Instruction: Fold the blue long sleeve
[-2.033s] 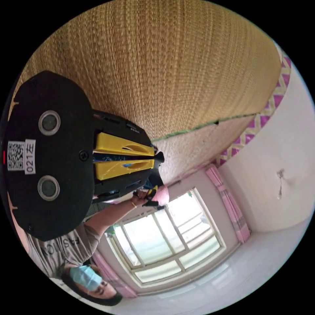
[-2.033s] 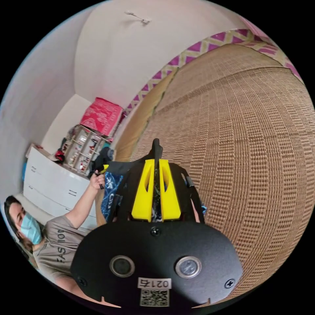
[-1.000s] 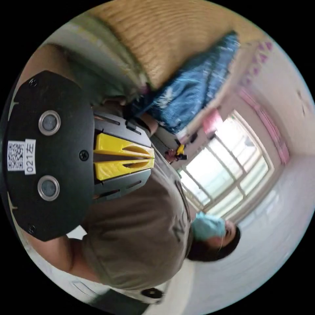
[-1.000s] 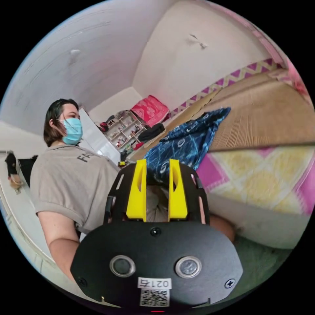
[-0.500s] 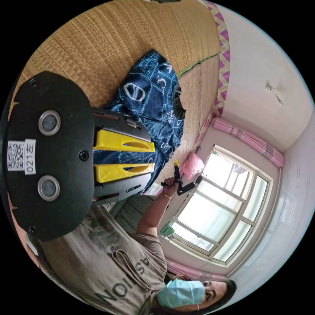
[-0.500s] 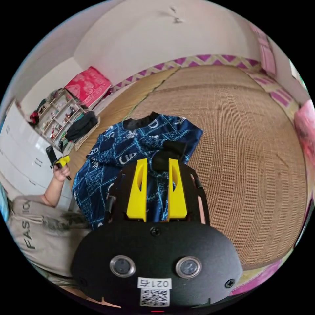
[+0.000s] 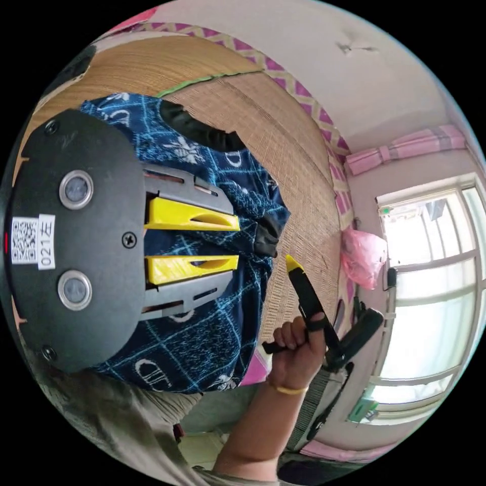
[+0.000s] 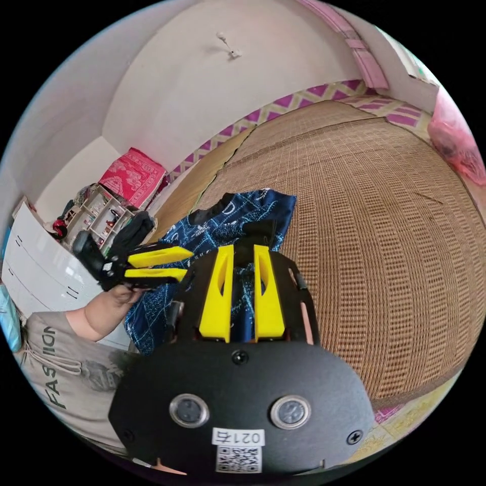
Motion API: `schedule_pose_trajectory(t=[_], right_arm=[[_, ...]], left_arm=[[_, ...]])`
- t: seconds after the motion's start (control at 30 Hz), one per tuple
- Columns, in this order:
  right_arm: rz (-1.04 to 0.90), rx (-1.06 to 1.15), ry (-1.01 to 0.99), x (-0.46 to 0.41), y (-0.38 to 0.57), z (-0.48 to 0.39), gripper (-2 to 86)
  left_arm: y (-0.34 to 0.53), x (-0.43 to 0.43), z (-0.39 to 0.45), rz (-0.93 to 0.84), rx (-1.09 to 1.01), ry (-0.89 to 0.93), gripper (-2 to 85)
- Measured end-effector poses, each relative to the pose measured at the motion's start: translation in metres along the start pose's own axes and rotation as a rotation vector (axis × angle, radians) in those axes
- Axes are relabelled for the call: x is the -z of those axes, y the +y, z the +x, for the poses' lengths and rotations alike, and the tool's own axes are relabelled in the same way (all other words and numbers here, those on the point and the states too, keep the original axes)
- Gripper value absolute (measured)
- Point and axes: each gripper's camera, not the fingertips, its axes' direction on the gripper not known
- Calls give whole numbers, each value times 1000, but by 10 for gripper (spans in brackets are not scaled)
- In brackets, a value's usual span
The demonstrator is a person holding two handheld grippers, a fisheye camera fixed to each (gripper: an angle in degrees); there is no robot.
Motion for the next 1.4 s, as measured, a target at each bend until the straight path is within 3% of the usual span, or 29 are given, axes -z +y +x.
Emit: schedule_pose_trajectory(t=[0.2, 0.37, 0.53, 0.67, 0.77, 0.87, 0.93, 1.13, 1.23, 1.4], right_arm=[[63, 1, -46, 52, 18, 0, 71], [69, -4, -74, 69, 17, 3, 71], [78, -10, -98, 77, 1, -1, 69], [66, 17, -102, 76, -24, -22, 67], [8, 153, -62, 61, -49, -69, 72], [-78, 367, -3, 20, -72, -144, 83], [-135, 493, 8, -14, -82, -196, 91], [-268, 961, 185, -139, -73, -388, 103], [-321, 1056, 177, -194, -67, -453, 103], [-372, 1081, 137, -260, -62, -504, 103]], left_arm=[[-52, -86, -13, -94, 45, 66, 92], [-38, -109, -33, -56, 145, 109, 29], [26, -92, -102, 180, 396, 429, 8], [77, -64, -130, 324, 530, 471, -2], [149, -1, -154, 547, 651, 503, -6], [234, 93, -163, 715, 678, 396, -8], [308, 177, -156, 798, 671, 234, -8], [507, 329, -122, 813, 812, -213, -8], [604, 362, -106, 743, 924, -404, -8], [744, 360, -80, 705, 1095, -485, -7]])
